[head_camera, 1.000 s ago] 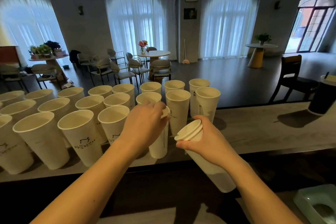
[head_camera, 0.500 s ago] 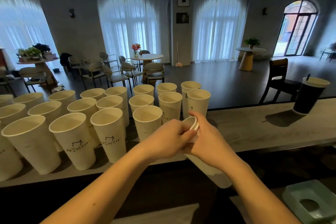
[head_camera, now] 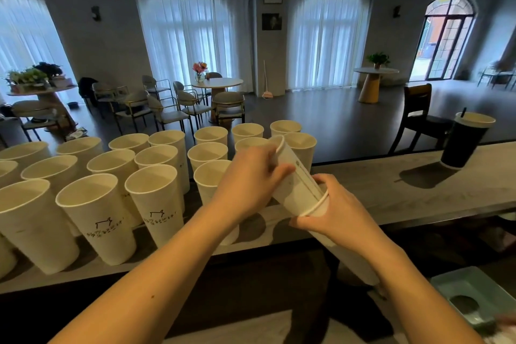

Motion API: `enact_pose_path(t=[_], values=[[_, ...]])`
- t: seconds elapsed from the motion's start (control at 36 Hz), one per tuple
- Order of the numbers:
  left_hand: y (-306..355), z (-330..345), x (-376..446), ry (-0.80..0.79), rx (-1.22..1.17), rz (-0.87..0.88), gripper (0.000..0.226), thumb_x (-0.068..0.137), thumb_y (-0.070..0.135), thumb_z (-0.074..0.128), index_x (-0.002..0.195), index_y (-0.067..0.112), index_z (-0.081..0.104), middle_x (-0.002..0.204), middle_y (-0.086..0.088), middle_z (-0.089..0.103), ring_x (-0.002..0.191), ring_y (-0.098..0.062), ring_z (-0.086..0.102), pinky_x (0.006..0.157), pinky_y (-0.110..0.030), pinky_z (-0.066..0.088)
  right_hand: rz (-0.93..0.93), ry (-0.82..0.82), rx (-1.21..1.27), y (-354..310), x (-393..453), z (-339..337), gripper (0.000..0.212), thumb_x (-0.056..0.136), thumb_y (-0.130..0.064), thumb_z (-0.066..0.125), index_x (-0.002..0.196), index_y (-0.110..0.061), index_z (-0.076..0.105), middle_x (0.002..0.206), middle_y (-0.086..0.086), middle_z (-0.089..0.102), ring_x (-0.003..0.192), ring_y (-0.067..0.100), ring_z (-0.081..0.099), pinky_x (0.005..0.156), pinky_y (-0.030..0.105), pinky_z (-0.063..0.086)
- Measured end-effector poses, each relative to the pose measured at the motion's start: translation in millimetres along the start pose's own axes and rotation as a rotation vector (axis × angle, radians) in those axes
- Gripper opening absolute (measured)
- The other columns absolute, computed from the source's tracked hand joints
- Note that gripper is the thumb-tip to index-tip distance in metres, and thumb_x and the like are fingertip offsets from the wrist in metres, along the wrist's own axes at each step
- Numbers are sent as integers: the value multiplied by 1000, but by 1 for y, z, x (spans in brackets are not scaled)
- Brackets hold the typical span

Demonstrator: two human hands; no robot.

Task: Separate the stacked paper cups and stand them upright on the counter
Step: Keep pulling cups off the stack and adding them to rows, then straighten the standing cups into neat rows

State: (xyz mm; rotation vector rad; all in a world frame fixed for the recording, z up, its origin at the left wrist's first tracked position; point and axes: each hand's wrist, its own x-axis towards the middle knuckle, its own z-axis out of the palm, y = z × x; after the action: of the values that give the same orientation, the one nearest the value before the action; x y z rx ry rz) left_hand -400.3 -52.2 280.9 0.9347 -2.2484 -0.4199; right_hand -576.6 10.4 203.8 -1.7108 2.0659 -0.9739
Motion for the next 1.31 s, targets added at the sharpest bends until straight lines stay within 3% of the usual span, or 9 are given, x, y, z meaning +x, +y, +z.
enact_pose_path(t=[0.11,0.22,0.39,0.5,0.64,0.86,1.0,1.19,1.31], values=[[-3,-1,7,84,94,45,14,92,38,60,92,24,56,89,5,64,83,-15,63,69,-33,53,166,75,-160,17,3,-7,110,57,-65,85,146,-27,32,141,-3,49,121,19,52,90,41,51],[-4,18,9,-41,291,70,20,94,32,58,108,18,59,102,-3,64,93,-23,62,77,-39,54,255,146,-149,24,7,-9,105,59,-64,85,142,-25,34,141,1,47,124,25,50,90,43,52],[-22,47,11,-138,579,165,22,96,28,57,113,14,58,104,-7,68,90,-23,66,71,-32,47,158,338,58,17,16,-13,99,66,-56,85,143,-22,34,143,5,44,126,26,46,96,42,47],[-38,52,11,-73,737,234,32,94,30,59,120,12,53,105,-6,70,94,-24,66,90,-38,45,91,468,202,17,24,-15,91,76,-44,82,146,-22,29,145,4,40,126,23,44,92,32,39],[-44,52,14,-21,761,228,41,94,37,56,127,14,47,110,-5,69,101,-25,63,95,-41,40,65,481,330,23,34,-10,83,84,-18,76,148,-20,22,140,5,39,118,18,45,87,28,38],[-50,55,12,-23,710,231,40,92,31,61,126,18,46,114,-4,67,106,-24,62,97,-41,42,104,473,282,36,41,8,84,84,-30,79,146,-21,23,143,6,41,120,17,45,89,30,41],[-49,54,12,-35,710,219,38,94,29,57,128,18,45,123,-6,65,118,-28,57,110,-50,29,123,449,133,36,41,7,90,81,-43,78,148,-28,19,145,7,44,126,30,49,96,50,49],[-54,56,10,7,738,221,33,88,27,65,117,16,54,106,-5,70,108,-29,62,111,-62,24,91,464,64,31,38,4,111,75,-46,82,157,-25,10,160,8,24,144,31,30,111,56,36],[-51,55,9,1,709,224,33,89,30,63,118,17,54,112,-5,69,113,-28,60,113,-60,22,68,478,20,26,38,2,111,75,-49,81,157,-23,11,162,8,20,146,31,25,113,57,33]])
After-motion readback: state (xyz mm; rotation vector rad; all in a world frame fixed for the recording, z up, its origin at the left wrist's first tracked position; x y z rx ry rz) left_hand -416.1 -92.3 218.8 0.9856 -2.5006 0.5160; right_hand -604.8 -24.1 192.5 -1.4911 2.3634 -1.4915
